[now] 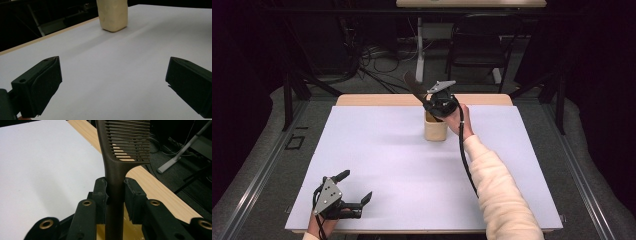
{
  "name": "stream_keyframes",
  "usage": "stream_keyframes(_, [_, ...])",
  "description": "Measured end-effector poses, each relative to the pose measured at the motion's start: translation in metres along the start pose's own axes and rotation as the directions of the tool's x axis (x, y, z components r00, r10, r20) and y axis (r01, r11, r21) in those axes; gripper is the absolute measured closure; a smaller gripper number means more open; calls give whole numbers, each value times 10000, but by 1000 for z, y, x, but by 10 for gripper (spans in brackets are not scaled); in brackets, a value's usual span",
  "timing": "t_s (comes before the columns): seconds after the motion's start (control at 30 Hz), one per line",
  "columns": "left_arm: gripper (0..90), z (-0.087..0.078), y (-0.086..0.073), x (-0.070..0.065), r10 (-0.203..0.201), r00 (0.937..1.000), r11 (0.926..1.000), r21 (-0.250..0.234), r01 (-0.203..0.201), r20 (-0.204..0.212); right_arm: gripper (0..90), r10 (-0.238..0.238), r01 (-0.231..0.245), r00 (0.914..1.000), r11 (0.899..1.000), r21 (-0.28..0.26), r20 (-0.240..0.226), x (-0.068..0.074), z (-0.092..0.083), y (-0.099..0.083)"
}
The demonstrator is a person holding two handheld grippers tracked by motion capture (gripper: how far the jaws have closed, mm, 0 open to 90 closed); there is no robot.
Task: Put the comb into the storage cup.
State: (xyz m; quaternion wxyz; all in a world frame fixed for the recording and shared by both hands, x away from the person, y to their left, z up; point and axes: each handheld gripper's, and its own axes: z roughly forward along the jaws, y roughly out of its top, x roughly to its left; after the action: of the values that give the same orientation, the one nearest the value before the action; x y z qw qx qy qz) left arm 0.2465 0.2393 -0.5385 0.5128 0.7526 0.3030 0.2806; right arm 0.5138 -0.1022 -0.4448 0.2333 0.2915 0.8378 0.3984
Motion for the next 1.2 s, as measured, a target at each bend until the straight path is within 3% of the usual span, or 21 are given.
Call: stream_keyframes(1.2, [4,0,0,0,-2,10000,10000,-12,2,-22,722,-31,37,9999,9991,431,-128,0,2,-11])
